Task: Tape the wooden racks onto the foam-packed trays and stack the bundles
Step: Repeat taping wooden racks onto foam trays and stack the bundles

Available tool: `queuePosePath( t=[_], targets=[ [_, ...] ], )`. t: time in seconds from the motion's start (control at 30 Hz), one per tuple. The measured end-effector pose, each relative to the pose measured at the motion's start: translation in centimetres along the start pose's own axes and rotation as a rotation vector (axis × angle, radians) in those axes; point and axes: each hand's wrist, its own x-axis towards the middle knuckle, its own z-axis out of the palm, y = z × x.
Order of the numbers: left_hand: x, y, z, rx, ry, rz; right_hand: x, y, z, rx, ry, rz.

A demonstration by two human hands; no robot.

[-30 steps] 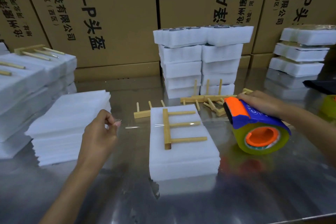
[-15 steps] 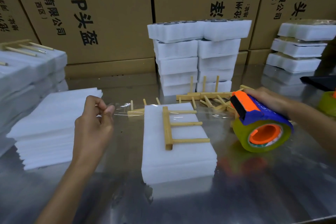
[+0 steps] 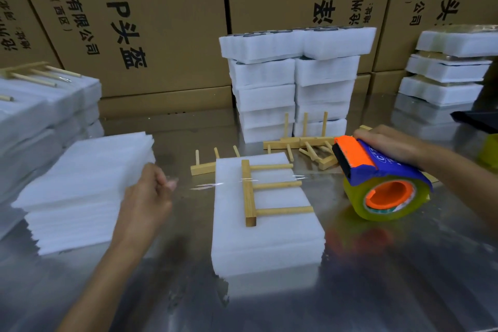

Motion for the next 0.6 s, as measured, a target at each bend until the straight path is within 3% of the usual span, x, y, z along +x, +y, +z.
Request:
queuePosePath(
  t=[0.07,0.13,0.27,0.5,0.6],
  targets=[
    [-1.1,-0.7,1.2,0.087,-0.177,-0.059,-0.2,-0.4,-0.3,-0.118,-0.030,-0.021],
    [-2.0,-0.7,2.0,0.260,-0.242,-0.014,-0.2,-0.4,-0.4,-0.184,-0.052,-0.007],
    [-3.5,0.7,2.6,0.472,-0.238,0.166,0.0,-0.3,-0.4,-0.251,-0.074,-0.051],
    [-4.6,3.2,3.7,0.799,-0.267,0.334,0.0,0.0,-0.3,-0.277,-0.051,-0.065],
    [-3.4,3.9,2.2,0.770,-0.242,0.237,-0.1,-0.3,-0.3,-0.215,-0.035,-0.050]
  ],
)
